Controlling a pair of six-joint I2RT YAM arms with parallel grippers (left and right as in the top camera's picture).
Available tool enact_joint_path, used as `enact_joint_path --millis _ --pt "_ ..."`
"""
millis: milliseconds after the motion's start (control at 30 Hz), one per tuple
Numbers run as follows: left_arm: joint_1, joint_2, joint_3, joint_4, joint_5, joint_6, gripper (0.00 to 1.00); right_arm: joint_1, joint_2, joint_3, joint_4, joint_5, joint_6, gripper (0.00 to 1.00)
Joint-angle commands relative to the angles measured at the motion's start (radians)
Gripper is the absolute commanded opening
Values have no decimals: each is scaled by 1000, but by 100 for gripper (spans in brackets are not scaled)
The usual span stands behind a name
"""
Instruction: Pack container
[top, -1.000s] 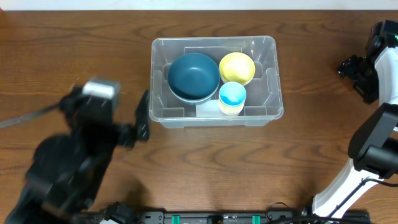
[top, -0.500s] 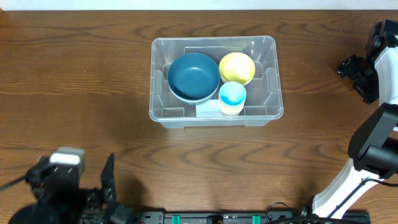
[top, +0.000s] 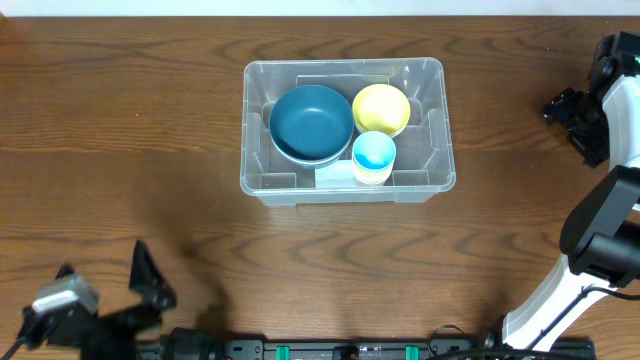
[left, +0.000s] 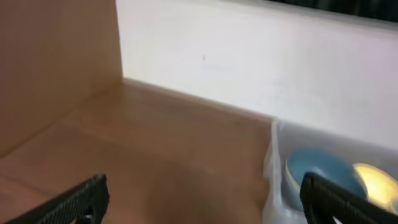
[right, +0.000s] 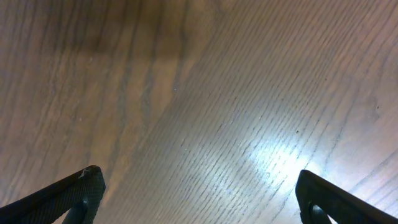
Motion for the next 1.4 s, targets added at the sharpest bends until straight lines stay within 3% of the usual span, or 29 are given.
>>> enact_joint_path --millis 0,233,400,600,1133,1367 --pt "36 -48 -175 180 112 -13 98 -2 -6 0 0 7 13 99" --pt "37 -69 -530 705 293 -13 98 -2 -6 0 0 7 13 99" --pt "37 -79 -690 867 331 -13 98 -2 -6 0 0 7 13 99" --pt "36 -156 -782 877 340 -13 98 -2 -6 0 0 7 13 99" --pt "36 -154 -921 838 341 -8 98 -2 -6 0 0 7 13 99" --pt "37 -154 -921 727 330 109 98 -2 -6 0 0 7 13 99"
